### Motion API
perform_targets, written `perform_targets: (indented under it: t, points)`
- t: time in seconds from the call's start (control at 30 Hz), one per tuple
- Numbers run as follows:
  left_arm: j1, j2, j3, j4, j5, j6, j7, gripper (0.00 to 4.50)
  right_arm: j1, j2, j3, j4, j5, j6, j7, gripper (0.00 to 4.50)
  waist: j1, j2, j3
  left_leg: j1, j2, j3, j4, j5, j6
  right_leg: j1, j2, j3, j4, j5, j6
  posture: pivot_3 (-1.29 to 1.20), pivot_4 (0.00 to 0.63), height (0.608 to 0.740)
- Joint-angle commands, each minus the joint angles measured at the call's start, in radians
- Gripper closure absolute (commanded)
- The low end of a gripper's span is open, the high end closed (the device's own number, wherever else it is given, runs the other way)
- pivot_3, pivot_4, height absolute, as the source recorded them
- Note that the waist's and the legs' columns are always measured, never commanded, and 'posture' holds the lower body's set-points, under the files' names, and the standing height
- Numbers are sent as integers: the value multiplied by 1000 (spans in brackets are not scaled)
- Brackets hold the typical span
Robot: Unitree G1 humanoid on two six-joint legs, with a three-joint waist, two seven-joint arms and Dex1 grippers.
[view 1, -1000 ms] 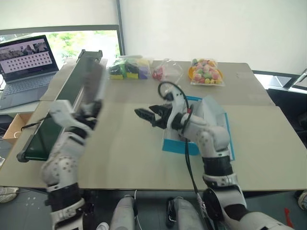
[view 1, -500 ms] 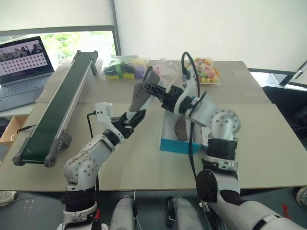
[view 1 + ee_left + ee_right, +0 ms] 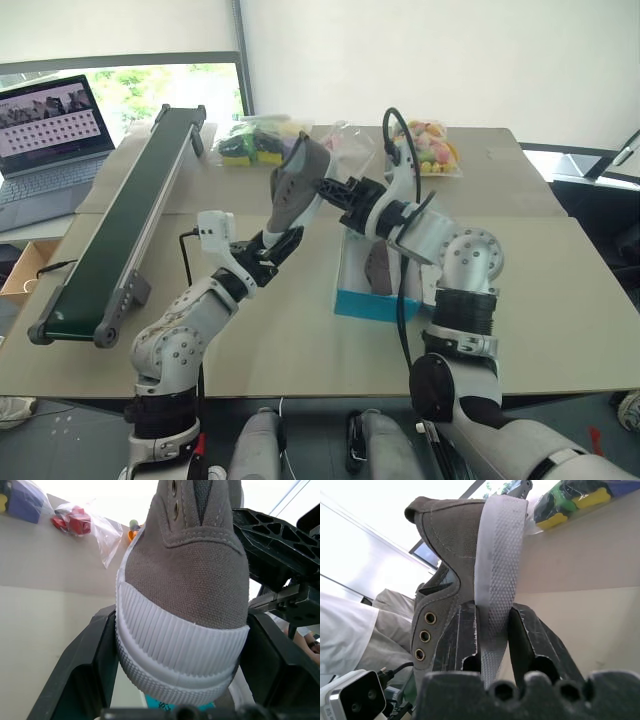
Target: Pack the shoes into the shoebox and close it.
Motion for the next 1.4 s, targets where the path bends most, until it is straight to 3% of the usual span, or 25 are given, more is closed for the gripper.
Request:
perform_targets:
  t: [0.03, 0.17, 0.3, 0.47, 0.6, 0.9, 1.1, 1.4]
  points:
    - [-9, 8, -10, -14, 15, -20, -1, 1472, -16, 16, 27, -60, 60, 20, 4, 4122, 0, 0, 0, 0, 0, 0, 0, 0, 0, 0, 0, 0, 0, 0, 0, 0, 150, 681]
    - [-3, 25, -33, -14, 58, -30, -5, 1472, -21, 40, 9, -67, 80, 21, -25, 4122, 0, 0, 0, 0, 0, 0, 0, -1, -1, 0, 0, 0, 0, 0, 0, 0, 150, 681]
    - [10, 43, -60, -37, 70, -48, -51, 11, -49, 85, -61, -45, 114, -20, -112, 4125, 0, 0, 0, 0, 0, 0, 0, -1, -1, -1, 0, 0, 0, 0, 0, 0, 150, 681]
    - [32, 60, -70, -29, 103, -65, -61, 11, -132, 6, -128, 29, 145, -53, -192, 4125, 0, 2, 1, 0, 0, 0, 0, -1, -2, -1, 0, 0, 0, 0, 0, 0, 150, 681]
    - [50, 72, -71, -18, 121, -75, -78, 11, -227, -144, -172, 147, 121, 26, -254, 4125, 4, 3, 2, 0, 0, 0, -1, -1, -2, -1, 0, 0, -1, 0, 0, 0, 150, 681]
    - [66, 49, -91, 15, 158, -100, -84, 11, -362, -448, -66, 483, -33, 328, -243, 4125, 4, 4, 3, -1, -3, 1, -3, 2, 4, -1, -2, 1, -3, 0, 0, 0, 150, 681]
    - [73, 26, -109, 18, 167, -103, -88, 11, -345, -476, 72, 574, -139, 348, -143, 4125, -8, 5, 3, -1, -3, 0, -3, 2, 4, -1, -2, 1, -3, 0, 0, 0, 150, 681]
    - [79, 6, -108, 23, 179, -106, -83, 11, -342, -408, 216, 681, -248, 295, 3, 4125, -10, 5, 3, -1, -3, 0, -3, 2, 5, -1, -2, 0, -2, 0, 0, 0, 150, 681]
